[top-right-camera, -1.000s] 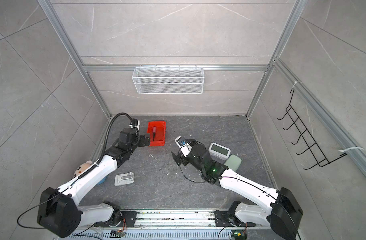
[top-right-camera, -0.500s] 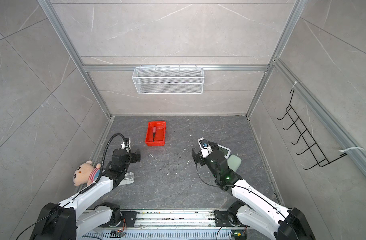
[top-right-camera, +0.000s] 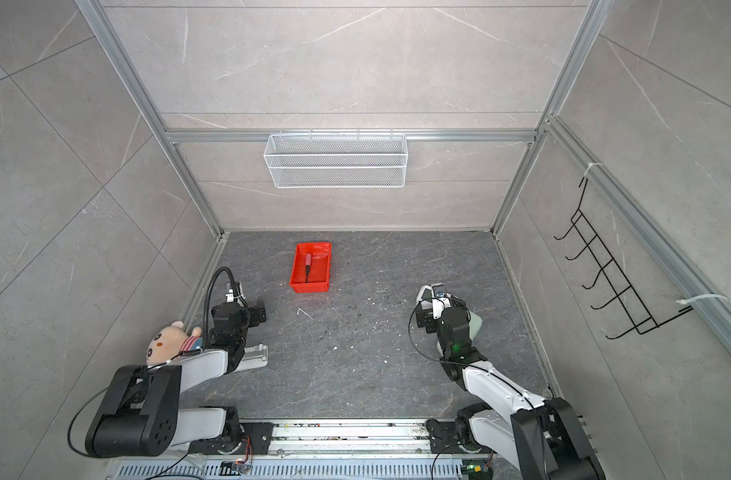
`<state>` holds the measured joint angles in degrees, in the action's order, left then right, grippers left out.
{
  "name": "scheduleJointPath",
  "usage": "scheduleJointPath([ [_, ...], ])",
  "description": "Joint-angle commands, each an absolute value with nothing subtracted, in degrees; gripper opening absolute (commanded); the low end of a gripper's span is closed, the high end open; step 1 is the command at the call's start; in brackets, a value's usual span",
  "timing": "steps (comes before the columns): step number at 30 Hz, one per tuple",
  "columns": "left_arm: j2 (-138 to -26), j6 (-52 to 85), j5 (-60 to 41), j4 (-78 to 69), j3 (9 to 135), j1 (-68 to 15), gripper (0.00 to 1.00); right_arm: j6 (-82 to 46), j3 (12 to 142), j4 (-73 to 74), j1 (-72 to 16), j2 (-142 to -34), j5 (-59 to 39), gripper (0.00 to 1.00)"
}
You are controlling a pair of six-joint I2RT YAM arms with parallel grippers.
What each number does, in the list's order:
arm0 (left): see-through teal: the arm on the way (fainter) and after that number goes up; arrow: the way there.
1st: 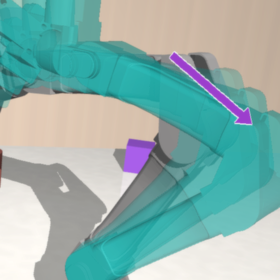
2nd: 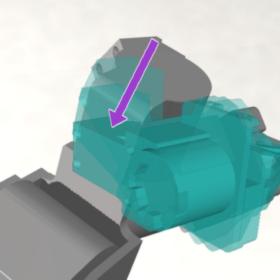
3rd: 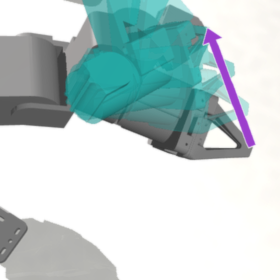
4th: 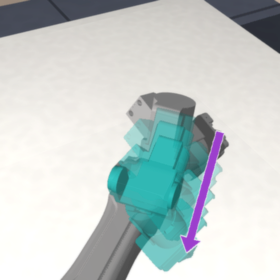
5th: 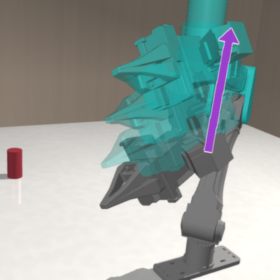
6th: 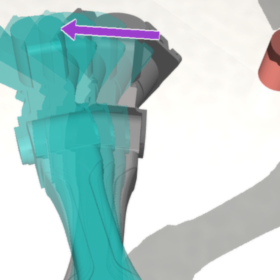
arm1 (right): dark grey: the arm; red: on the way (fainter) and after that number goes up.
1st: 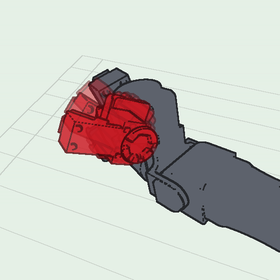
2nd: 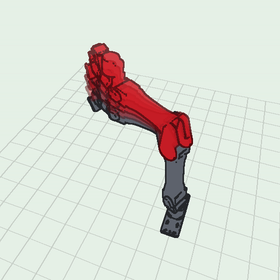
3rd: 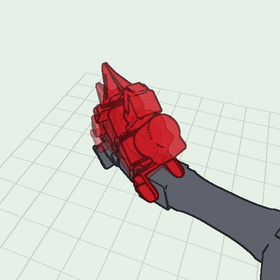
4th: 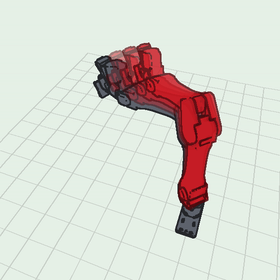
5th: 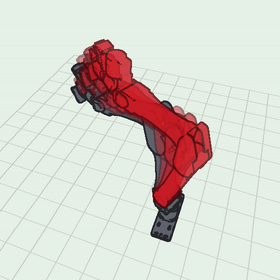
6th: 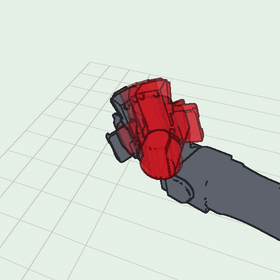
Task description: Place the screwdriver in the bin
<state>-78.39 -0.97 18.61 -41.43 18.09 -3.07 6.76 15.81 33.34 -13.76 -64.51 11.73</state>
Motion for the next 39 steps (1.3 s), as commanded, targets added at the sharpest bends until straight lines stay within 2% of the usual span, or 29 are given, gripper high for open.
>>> scheduleJointPath([
  [1, -83.24, -0.58, 15.92, -53.22, 17.11, -2.29, 1.00, 3.97, 14.36, 41.66, -10.69, -67.65, 7.43, 0.99],
  [4, -87.20, -1.07, 15.12, -56.61, 17.68, -1.92, 1.00, 3.06, 14.68, 44.55, -7.53, -70.92, 4.22, 0.99],
  [9, -86.07, 0.91, 9.55, -49.26, 20.30, 1.09, 1.00, 0.95, 18.70, 42.48, -3.18, -75.19, -3.56, 0.99],
  [16, -86.14, 1.37, 7.34, -48.58, 20.59, 2.46, 1.00, -0.37, 19.38, 54.60, -2.06, -87.87, -7.48, 0.99],
  [18, -86.13, 1.30, 7.41, -48.70, 20.57, 2.46, 1.00, 0.62, 20.50, 49.35, -2.09, -86.28, -8.00, 0.99],
  [39, -86.04, 1.32, 7.64, -48.93, 20.40, 2.46, 1.00, 0.88, 21.07, 49.61, -2.52, -87.01, -6.45, 0.99],
])
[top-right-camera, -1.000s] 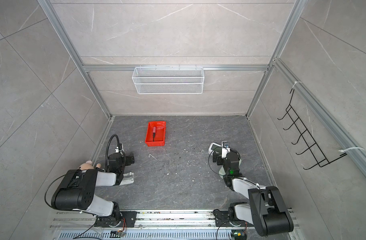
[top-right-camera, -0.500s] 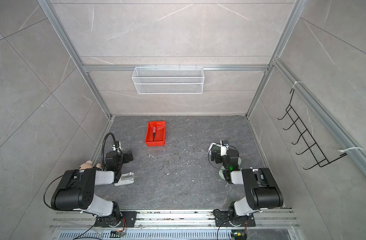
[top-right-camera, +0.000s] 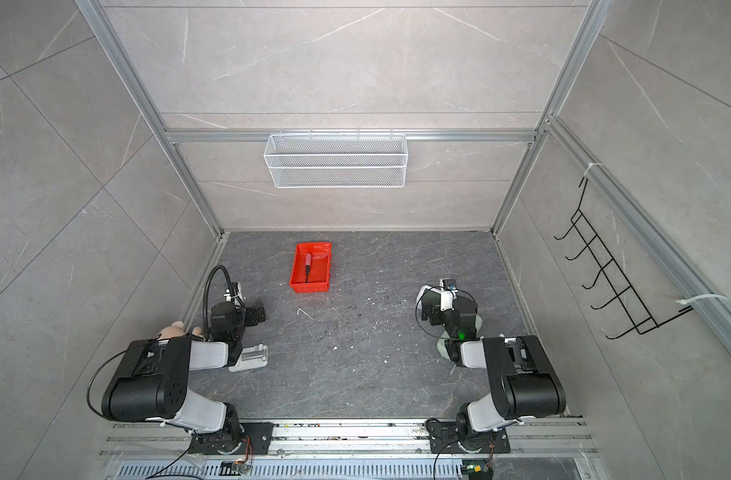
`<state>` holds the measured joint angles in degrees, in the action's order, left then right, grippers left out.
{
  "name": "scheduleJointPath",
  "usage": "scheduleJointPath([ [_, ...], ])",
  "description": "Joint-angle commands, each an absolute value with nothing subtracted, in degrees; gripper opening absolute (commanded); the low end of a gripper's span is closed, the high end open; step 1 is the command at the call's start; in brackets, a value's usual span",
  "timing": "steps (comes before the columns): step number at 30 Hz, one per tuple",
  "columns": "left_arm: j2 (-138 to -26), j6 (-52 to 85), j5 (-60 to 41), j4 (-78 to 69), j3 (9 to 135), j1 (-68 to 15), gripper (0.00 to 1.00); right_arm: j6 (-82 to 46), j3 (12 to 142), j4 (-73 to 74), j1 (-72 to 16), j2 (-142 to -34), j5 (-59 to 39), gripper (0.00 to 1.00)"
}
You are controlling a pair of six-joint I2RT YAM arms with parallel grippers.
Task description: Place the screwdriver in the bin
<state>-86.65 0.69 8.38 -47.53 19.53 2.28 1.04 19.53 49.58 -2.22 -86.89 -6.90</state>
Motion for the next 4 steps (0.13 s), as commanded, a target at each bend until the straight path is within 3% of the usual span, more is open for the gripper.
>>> scheduleJointPath([
  [1, -86.02, 1.33, 7.59, -48.94, 20.41, 2.46, 1.00, 0.95, 21.09, 49.60, -2.64, -87.10, -6.33, 0.99],
  [4, -86.04, 1.32, 7.62, -48.89, 20.39, 2.46, 1.00, 1.01, 20.90, 49.83, -2.71, -86.93, -6.28, 0.99],
])
